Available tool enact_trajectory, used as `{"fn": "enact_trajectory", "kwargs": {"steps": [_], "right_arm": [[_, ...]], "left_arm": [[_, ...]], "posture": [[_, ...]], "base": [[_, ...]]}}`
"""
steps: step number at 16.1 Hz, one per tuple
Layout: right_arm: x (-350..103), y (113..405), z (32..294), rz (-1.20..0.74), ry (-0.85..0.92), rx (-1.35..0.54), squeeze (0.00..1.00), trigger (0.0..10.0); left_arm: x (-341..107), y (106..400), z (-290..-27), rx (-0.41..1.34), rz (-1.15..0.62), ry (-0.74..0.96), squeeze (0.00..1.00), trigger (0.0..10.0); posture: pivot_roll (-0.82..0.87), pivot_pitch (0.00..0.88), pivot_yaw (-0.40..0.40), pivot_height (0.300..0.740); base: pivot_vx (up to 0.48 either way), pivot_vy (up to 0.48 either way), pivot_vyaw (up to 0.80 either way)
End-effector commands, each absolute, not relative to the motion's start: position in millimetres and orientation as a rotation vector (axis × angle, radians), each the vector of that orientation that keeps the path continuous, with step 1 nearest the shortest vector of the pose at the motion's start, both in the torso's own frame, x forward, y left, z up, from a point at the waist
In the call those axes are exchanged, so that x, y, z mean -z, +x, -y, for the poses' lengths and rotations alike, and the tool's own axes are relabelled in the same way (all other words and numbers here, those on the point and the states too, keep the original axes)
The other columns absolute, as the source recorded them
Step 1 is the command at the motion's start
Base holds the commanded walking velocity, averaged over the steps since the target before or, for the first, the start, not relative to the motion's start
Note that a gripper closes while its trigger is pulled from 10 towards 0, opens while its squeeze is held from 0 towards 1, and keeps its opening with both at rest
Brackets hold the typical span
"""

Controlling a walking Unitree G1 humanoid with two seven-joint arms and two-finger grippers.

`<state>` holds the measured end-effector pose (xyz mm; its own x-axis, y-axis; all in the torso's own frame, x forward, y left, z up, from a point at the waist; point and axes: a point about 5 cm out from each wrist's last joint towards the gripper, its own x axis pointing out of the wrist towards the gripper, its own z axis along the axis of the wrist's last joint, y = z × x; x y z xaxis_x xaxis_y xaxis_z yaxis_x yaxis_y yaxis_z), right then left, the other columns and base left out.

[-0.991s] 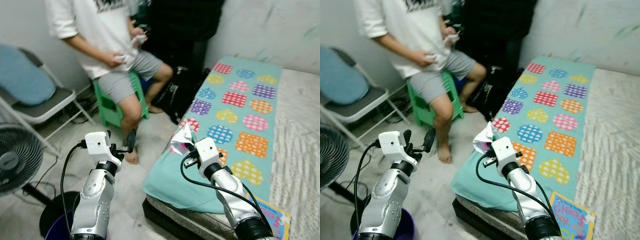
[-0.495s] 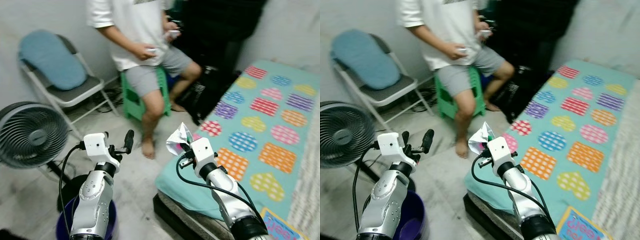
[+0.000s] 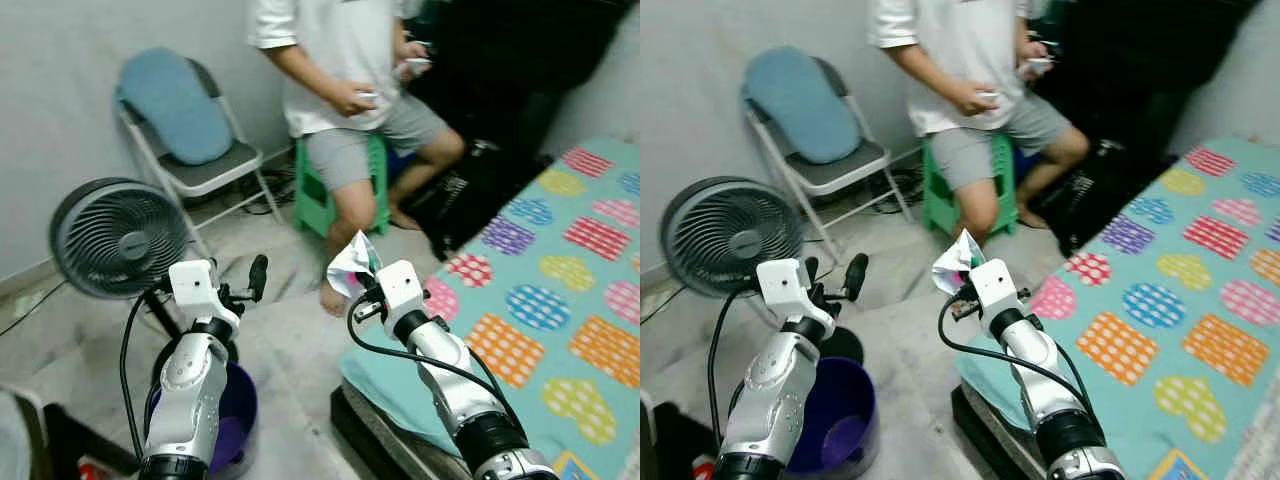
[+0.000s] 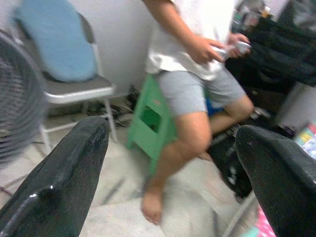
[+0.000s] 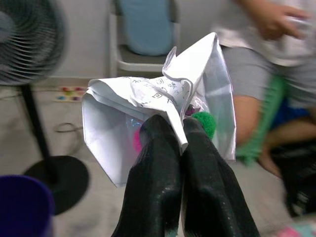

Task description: Clean up the room

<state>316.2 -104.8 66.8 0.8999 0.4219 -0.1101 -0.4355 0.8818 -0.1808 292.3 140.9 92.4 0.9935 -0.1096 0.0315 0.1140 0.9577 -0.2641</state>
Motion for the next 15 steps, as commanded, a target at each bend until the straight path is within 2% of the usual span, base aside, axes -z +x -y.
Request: {"fn": "enact_trajectory", "kwargs": {"steps": [1,8,15], "right_arm": [[-70,319,102,-0.058,-0.195,-0.459,0.0,10.0],[-70,320,100,-0.05,-0.197,-0.473,0.0,10.0],[-60,309,98,-0.054,-0.163,-0.447,0.0,10.0]], "left_arm": [[-92,294,-146,0.102,0.017,-0.252,0.0,10.0],[-89,294,-152,0.068,0.023,-0.242,0.0,10.0],[-83,288,-157,0.072,0.004,-0.179,0.0,10.0]], "posture": [[-0.18,0.0,0.08,0.74],[-0.18,0.0,0.075,0.74],[-0.19,0.0,0.116,0.74]], "base": [[0.0,0.0,0.8],[0.0,0.0,0.8],[0.0,0.0,0.8]]}}
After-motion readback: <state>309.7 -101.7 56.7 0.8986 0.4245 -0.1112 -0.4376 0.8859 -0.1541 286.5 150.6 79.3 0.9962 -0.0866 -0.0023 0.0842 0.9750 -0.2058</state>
